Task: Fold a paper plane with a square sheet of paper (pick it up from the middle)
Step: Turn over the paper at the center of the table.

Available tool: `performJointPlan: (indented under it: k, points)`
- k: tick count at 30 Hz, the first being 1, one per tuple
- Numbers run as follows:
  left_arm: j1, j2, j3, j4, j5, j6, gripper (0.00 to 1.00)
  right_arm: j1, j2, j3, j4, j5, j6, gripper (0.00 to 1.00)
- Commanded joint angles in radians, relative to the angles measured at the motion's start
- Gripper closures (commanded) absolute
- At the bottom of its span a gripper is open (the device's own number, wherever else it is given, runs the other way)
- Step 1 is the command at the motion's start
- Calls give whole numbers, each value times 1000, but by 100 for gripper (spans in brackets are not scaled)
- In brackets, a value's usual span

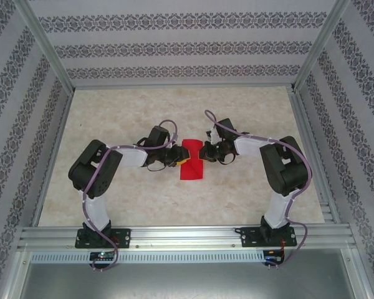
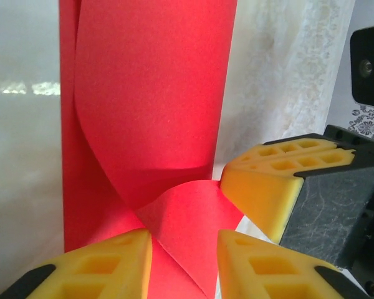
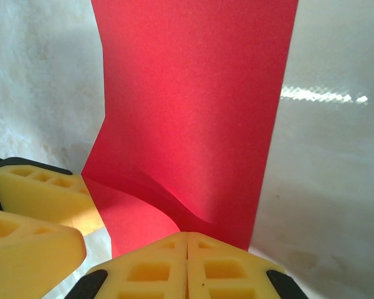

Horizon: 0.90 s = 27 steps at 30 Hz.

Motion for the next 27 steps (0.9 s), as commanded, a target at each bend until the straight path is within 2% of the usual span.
performJointPlan:
  k: [1, 7, 13, 16, 19, 22, 27]
  points:
    - [-13, 30, 23, 48, 16, -10, 68, -14, -17, -13, 31, 3, 7, 92]
    - [-13, 43, 25, 50, 11, -11, 70, -20, -35, -17, 34, -1, 13, 88]
    - [-13, 50, 24, 52, -2, -21, 69, -29, -66, -28, 32, 3, 20, 79]
    - [-13, 44, 22, 52, -11, -22, 74, -35, -84, -34, 31, 11, 26, 73]
    - [-13, 34, 21, 52, -15, -12, 84, -47, -115, -43, 25, 36, 29, 63]
    - [-14, 9, 18, 38, -24, 12, 93, -71, -170, -64, 40, 62, 28, 48]
    - [-13, -71, 60, -117, -66, 123, 98, -131, -285, -97, 73, 137, 13, 29]
